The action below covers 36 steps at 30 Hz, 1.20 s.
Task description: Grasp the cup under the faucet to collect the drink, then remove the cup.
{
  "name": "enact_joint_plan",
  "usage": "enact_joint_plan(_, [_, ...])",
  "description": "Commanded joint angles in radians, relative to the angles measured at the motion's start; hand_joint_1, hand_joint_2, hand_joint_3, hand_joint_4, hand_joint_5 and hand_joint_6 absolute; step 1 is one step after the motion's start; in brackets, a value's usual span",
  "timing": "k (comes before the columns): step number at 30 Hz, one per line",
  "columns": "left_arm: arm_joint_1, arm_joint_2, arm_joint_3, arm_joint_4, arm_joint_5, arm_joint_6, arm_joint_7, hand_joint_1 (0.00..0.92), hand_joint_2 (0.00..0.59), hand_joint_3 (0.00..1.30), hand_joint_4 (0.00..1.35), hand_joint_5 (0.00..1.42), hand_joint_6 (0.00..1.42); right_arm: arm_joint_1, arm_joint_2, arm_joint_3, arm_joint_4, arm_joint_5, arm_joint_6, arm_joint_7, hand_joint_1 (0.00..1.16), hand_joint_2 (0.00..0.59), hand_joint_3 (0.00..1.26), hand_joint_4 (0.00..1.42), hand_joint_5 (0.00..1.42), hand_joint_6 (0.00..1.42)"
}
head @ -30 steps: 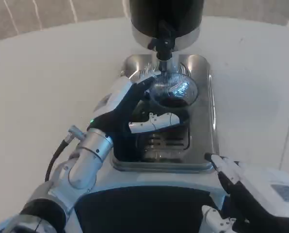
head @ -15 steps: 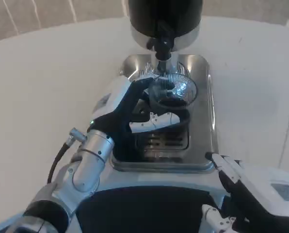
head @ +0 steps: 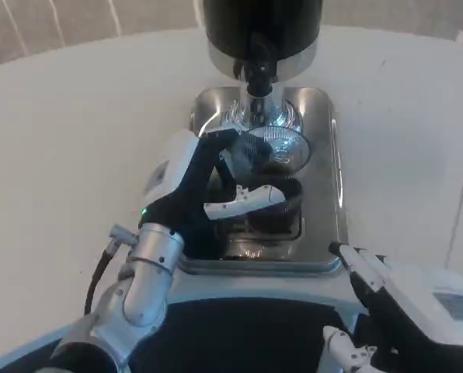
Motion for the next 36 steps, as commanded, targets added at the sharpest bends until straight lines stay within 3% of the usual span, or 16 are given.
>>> enact_joint_plan(1, [0.025,0.013,0.024,-0.027,-0.013,-0.039,0.035,0.558,0.082,0.95,0.94,1.22,0.67,-0.004,0.094,0.001,-0.014,-0.007,0.012,0.001,0.18,0.542,0.0,0.0,0.0,0.0])
enact_joint_plan(12, [0.063,0.064,0.072,-0.059,-0.033,-0.104,0.01,0.593,0.04,0.96,1.11,1.33,0.75,-0.018,0.08,-0.035,-0.014,0.017,0.017,0.001,0.19,0.542,0.0,0.0,0.0,0.0])
enact_joint_plan(25, [0.095,0.129,0.112,-0.083,-0.065,-0.19,-0.054,0.615,0.015,0.95,1.12,1.33,0.79,-0.054,0.057,-0.064,-0.014,0.043,0.026,0.022,0.19,0.53,0.0,0.0,0.0,0.0])
enact_joint_plan(28, [0.108,0.159,0.123,-0.084,-0.071,-0.215,-0.073,0.616,0.014,0.95,1.12,1.33,0.79,-0.074,0.05,-0.068,-0.014,0.046,0.032,0.029,0.18,0.527,0.0,0.0,0.0,0.0])
enact_joint_plan(36, [0.139,0.218,0.144,-0.086,-0.066,-0.259,-0.096,0.614,0.003,0.95,1.12,1.33,0.8,-0.108,0.038,-0.051,-0.014,0.033,0.044,0.047,0.17,0.523,0.0,0.0,0.0,0.0])
